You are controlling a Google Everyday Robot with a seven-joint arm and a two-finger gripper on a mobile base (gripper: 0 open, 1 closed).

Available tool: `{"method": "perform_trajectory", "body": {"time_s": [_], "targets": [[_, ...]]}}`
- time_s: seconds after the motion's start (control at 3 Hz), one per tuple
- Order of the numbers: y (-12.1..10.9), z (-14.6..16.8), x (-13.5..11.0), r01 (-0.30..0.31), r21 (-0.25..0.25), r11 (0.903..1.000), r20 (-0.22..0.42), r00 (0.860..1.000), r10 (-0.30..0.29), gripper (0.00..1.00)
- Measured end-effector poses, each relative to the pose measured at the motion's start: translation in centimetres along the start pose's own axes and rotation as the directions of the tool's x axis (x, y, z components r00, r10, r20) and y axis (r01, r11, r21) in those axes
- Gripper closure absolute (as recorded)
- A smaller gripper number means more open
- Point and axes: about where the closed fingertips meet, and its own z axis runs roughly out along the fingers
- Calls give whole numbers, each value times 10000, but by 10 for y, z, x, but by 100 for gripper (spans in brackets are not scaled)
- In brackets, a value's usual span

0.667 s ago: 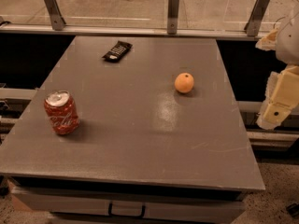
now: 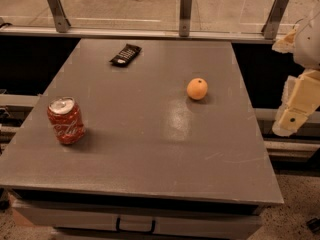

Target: Pick orange

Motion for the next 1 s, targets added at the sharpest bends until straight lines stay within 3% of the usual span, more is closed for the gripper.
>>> {"method": "perform_trajectory", "body": {"time_s": [0.33, 0.67, 1.0], "targets": [[-19, 28, -7, -16, -78, 10000, 776, 9970, 22, 0], [-42, 73, -25, -69, -375, 9993, 1941, 9809, 141, 0], [-65, 117, -48, -173, -667, 9976, 3179, 9474, 377, 0]]}}
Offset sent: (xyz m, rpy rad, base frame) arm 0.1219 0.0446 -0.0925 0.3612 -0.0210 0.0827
